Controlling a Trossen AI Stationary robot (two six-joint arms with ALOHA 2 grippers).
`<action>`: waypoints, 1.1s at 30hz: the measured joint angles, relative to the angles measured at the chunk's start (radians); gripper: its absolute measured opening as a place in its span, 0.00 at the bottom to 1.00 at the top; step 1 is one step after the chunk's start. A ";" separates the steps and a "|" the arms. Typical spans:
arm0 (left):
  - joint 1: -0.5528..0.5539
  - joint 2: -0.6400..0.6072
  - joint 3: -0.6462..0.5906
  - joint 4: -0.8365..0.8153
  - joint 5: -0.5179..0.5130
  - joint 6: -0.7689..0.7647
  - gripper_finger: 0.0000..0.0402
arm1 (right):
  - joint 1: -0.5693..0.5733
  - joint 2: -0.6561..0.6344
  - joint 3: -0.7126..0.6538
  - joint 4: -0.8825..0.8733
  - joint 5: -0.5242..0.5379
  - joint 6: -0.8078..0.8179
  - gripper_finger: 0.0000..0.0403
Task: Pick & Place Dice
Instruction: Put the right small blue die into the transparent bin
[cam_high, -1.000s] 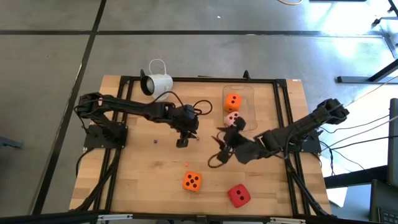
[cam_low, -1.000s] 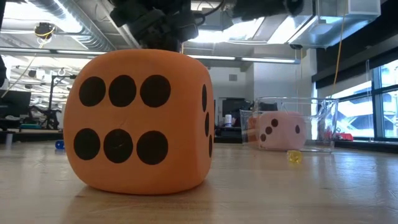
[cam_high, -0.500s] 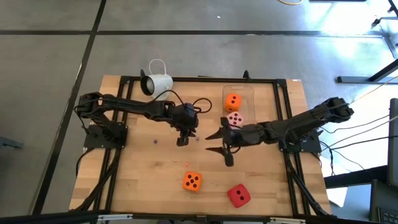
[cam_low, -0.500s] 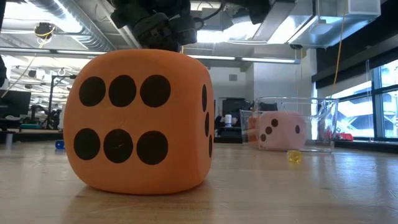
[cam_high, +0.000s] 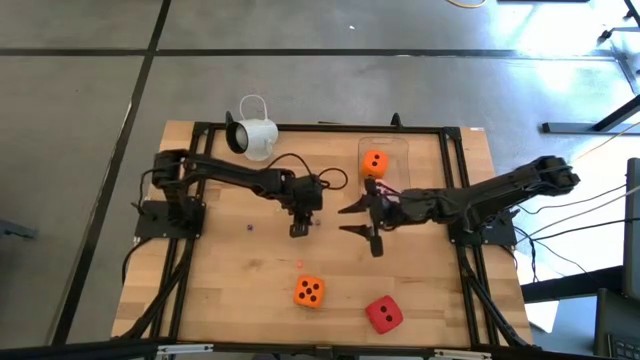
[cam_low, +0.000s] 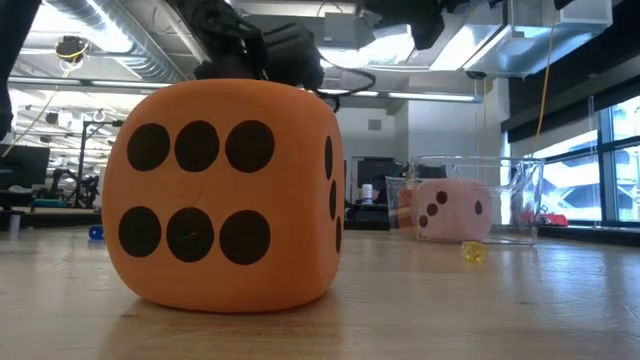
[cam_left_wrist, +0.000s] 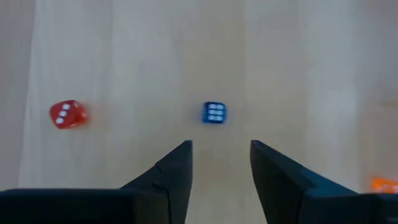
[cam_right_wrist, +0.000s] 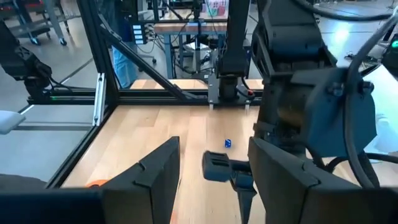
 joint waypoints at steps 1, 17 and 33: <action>0.003 0.004 0.000 0.006 0.000 -0.001 0.40 | 0.000 -0.008 -0.005 -0.001 0.000 0.007 0.47; -0.026 0.009 0.001 0.096 -0.003 0.013 0.41 | -0.001 -0.032 -0.015 -0.004 0.000 0.013 0.47; -0.037 0.016 0.001 0.116 -0.088 0.007 0.41 | -0.001 -0.032 -0.015 -0.005 0.000 0.002 0.47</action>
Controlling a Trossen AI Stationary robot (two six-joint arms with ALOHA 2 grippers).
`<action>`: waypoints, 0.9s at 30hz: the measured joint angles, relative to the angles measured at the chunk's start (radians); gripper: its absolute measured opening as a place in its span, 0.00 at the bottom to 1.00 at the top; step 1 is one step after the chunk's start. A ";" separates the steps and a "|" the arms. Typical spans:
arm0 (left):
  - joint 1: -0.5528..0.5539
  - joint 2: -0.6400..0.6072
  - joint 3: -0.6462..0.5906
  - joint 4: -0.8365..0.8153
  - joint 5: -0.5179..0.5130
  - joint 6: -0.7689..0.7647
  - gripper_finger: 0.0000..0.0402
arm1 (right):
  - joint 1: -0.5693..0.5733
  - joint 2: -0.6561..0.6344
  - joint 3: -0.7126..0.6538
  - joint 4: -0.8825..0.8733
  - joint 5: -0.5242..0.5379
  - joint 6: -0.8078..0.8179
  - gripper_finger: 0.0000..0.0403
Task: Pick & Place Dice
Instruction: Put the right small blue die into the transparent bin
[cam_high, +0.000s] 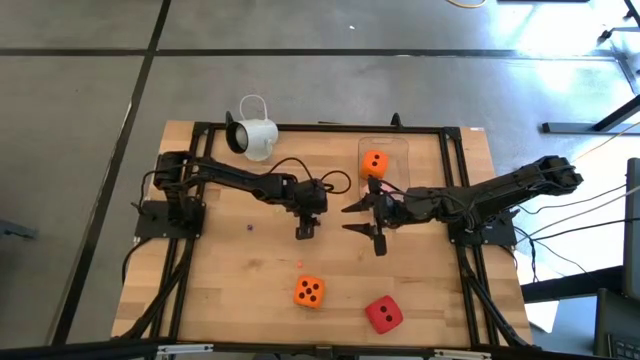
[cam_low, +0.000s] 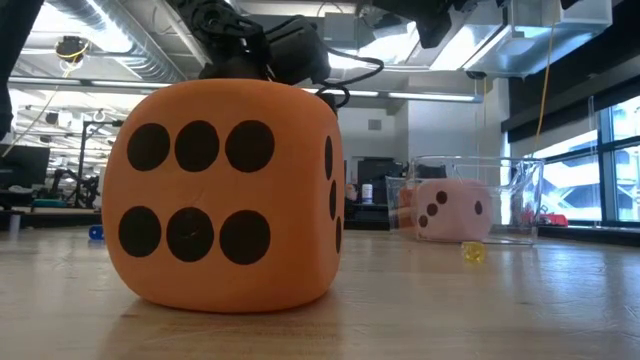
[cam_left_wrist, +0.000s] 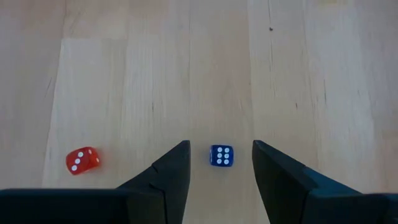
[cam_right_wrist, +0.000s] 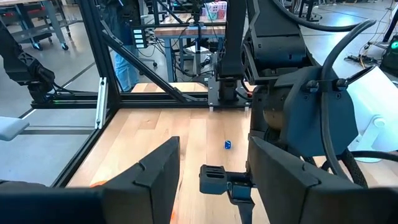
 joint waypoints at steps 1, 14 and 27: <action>0.000 0.000 0.000 -0.001 0.000 -0.003 0.41 | 0.000 0.000 0.000 0.000 0.000 0.000 0.47; -0.019 0.066 0.001 0.022 0.002 -0.014 0.41 | 0.000 0.000 0.000 -0.005 -0.003 -0.005 0.47; -0.019 0.090 0.002 0.031 -0.033 -0.021 0.33 | 0.000 0.000 0.001 -0.010 -0.002 -0.008 0.47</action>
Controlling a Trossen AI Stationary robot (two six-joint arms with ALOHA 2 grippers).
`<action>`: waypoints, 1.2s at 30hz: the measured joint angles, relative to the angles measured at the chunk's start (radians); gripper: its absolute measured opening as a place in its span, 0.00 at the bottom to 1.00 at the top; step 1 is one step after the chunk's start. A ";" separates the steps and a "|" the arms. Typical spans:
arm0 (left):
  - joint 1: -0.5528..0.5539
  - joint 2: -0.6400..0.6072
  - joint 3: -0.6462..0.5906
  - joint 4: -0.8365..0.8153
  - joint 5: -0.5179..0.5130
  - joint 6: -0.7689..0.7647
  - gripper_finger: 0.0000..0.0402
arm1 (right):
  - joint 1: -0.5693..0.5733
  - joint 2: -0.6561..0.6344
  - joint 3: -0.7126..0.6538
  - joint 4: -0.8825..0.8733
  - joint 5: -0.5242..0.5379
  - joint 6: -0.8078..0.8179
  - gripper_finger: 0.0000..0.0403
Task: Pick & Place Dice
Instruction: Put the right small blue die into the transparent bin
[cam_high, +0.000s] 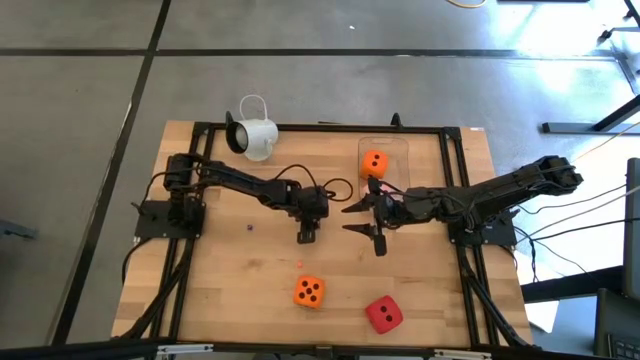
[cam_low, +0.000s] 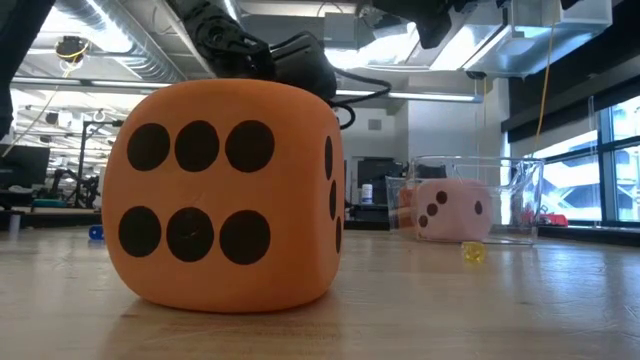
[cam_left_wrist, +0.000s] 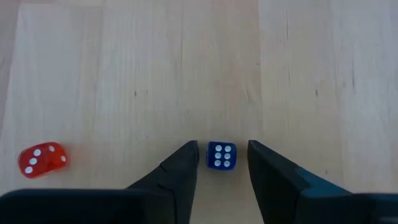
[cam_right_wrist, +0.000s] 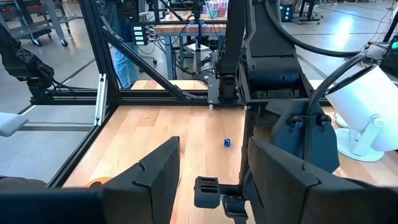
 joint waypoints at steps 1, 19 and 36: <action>0.001 0.000 0.000 -0.001 -0.001 0.000 0.31 | 0.000 0.000 0.000 0.000 0.000 0.000 0.47; 0.001 -0.011 0.000 -0.016 -0.043 -0.008 0.06 | 0.000 -0.067 0.000 -0.003 0.003 0.000 0.47; -0.053 -0.186 -0.003 0.157 -0.354 0.209 0.07 | 0.001 -0.173 0.001 -0.030 0.167 0.000 0.47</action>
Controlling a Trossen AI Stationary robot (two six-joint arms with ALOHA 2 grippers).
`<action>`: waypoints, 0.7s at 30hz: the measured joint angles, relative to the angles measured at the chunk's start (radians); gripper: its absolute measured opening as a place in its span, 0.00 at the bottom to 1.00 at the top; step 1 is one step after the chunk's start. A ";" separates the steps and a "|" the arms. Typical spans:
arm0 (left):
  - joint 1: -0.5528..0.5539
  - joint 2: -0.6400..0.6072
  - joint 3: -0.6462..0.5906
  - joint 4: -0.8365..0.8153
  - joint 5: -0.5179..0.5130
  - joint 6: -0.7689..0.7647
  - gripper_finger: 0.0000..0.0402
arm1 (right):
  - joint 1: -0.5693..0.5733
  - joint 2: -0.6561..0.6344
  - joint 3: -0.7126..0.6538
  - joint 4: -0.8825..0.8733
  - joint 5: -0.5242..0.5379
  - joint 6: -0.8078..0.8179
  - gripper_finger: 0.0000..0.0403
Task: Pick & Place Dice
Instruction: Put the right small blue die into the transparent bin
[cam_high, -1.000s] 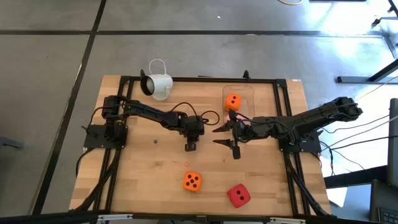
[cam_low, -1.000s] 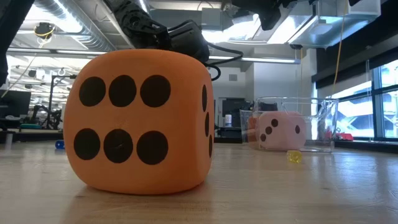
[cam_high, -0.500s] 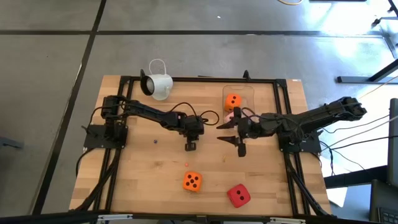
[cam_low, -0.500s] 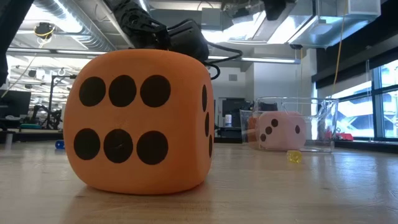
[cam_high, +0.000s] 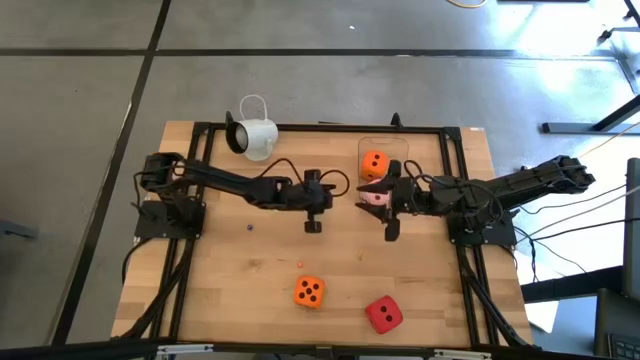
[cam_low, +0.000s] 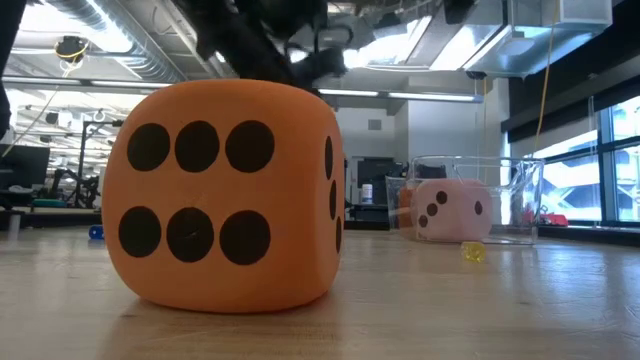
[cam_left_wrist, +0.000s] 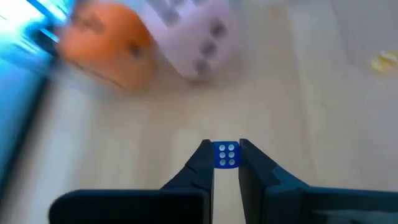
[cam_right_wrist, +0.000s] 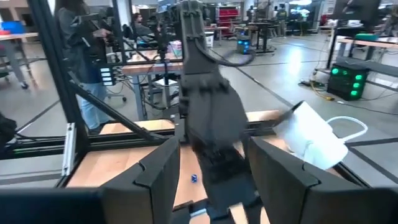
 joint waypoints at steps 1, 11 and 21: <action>-0.002 -0.005 0.000 0.036 -0.034 0.031 0.07 | 0.000 0.000 0.000 0.002 0.002 0.000 0.47; 0.042 -0.003 0.002 0.500 -0.205 0.313 0.07 | 0.000 -0.005 0.000 0.056 0.054 -0.008 0.47; 0.136 0.096 0.002 0.714 -0.012 0.266 0.07 | 0.006 -0.054 0.000 0.064 0.054 -0.027 0.47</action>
